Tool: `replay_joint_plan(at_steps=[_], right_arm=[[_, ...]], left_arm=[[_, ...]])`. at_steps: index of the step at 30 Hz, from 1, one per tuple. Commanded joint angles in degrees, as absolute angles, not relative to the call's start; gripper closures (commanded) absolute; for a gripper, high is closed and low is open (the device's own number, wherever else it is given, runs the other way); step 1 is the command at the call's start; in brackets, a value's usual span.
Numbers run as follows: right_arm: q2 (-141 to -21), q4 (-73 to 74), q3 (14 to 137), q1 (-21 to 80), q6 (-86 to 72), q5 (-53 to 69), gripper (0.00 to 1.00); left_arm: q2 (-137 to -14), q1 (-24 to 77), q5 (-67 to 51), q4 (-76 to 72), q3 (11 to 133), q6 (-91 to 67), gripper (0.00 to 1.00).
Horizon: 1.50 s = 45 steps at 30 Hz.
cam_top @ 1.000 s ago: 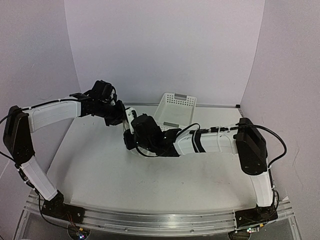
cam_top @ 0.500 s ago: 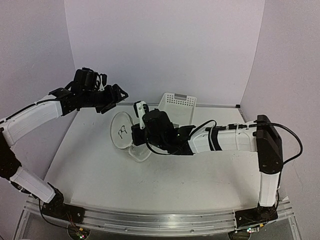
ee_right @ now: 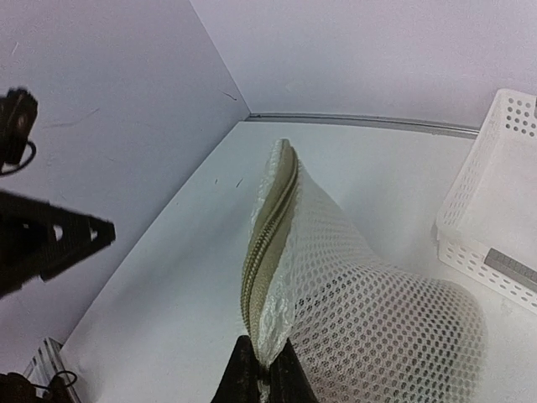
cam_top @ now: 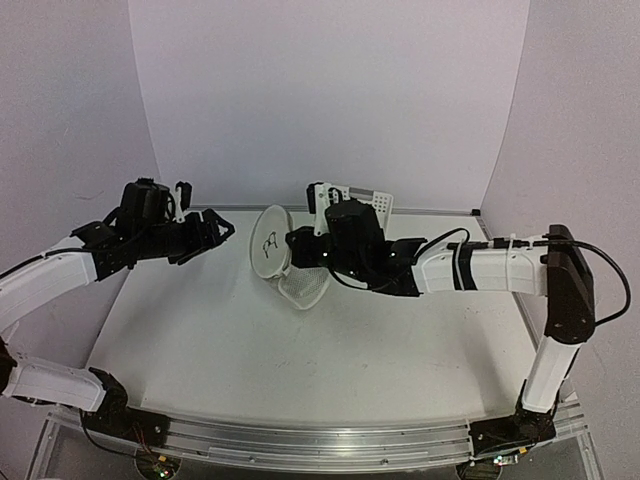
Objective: Unzip the laundry bag and remove the bra
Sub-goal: Pass from the left arm to the right, then pass from the right arm to the left
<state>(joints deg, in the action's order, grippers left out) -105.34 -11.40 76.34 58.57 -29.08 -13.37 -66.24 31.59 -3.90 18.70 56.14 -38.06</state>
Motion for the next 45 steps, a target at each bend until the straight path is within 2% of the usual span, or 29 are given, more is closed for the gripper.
replay_joint_plan(at_steps=[1, 8, 16, 30, 36, 45], right_arm=[[-100.50, -19.04, 74.65, 55.84, -36.48, -8.68, 1.00], [-99.17, -23.02, 72.07, 53.44, -44.33, -4.25, 1.00], [-99.22, -30.26, 69.52, 51.72, -52.88, 3.05, 1.00], [-99.16, -41.16, 66.53, 51.15, -58.26, 8.06, 1.00], [-98.64, -43.46, 66.15, 51.15, -58.80, 9.74, 1.00], [-98.53, -45.12, 65.10, 51.13, -59.23, 11.40, 1.00]], left_arm=[[-61.84, 31.64, -9.47, 9.44, 48.88, -42.57, 0.16], [-61.43, 31.64, -17.14, -6.45, 39.29, -51.20, 0.16], [-65.80, 31.30, -20.21, -14.26, 37.88, -56.29, 0.15], [-72.25, 30.67, -25.15, -31.12, 32.96, -67.09, 0.22], [-75.64, 30.51, -26.83, -38.66, 32.46, -70.82, 0.26], [-78.92, 30.52, -27.36, -44.56, 33.27, -73.53, 0.39]])
